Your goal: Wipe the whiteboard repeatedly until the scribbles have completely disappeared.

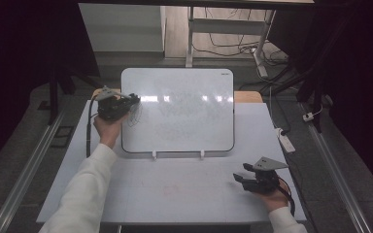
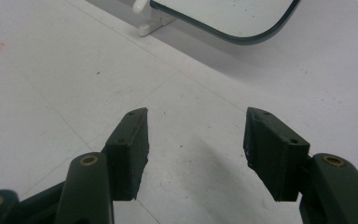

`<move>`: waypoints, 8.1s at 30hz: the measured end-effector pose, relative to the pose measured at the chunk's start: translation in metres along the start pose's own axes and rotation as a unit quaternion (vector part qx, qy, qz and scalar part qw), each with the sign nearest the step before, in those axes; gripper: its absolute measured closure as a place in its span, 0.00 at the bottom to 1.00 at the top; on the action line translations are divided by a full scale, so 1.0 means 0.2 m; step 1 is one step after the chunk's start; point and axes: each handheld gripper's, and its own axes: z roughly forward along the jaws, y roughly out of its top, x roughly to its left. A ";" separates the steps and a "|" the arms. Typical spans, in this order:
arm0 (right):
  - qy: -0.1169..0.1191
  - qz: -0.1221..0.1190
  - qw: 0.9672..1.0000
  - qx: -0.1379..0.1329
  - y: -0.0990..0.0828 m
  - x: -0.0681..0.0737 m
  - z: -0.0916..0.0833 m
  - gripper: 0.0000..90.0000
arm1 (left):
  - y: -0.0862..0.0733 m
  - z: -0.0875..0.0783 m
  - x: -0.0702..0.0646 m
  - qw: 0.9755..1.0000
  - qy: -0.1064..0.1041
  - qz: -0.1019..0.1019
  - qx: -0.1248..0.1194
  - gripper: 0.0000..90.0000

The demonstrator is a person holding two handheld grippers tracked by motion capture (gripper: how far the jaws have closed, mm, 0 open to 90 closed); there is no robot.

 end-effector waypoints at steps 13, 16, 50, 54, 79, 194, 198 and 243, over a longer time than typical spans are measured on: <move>0.007 0.010 1.000 -0.004 0.00 -0.01 0.00 0.45 | 0.04 -0.07 0.12 0.999 0.028 -0.021 -0.004 0.87; 0.006 0.008 1.000 -0.003 0.00 0.00 0.00 0.45 | -0.01 -0.06 0.08 1.000 0.009 -0.022 -0.005 0.87; 0.015 0.016 1.000 -0.009 0.00 0.00 0.00 0.45 | -0.01 -0.11 0.15 0.999 0.027 -0.039 -0.018 0.87; 0.015 0.016 1.000 -0.007 0.00 0.00 0.01 0.45 | -0.03 -0.13 0.16 0.999 0.026 -0.037 -0.012 0.87; 0.015 0.014 1.000 -0.005 0.01 0.01 0.00 0.45 | -0.11 -0.03 -0.04 0.999 -0.039 0.009 0.031 0.87; 0.015 0.007 1.000 0.005 0.02 0.04 0.03 0.45 | -0.33 -0.15 -0.10 0.998 -0.037 -0.003 0.045 0.87; 0.015 0.007 1.000 0.003 0.02 0.04 0.03 0.45 | -0.30 -0.19 -0.02 0.999 -0.018 -0.029 0.028 0.87; 0.013 0.004 1.000 0.004 0.02 0.04 0.03 0.45 | -0.28 -0.22 -0.02 0.999 0.007 -0.007 0.050 0.87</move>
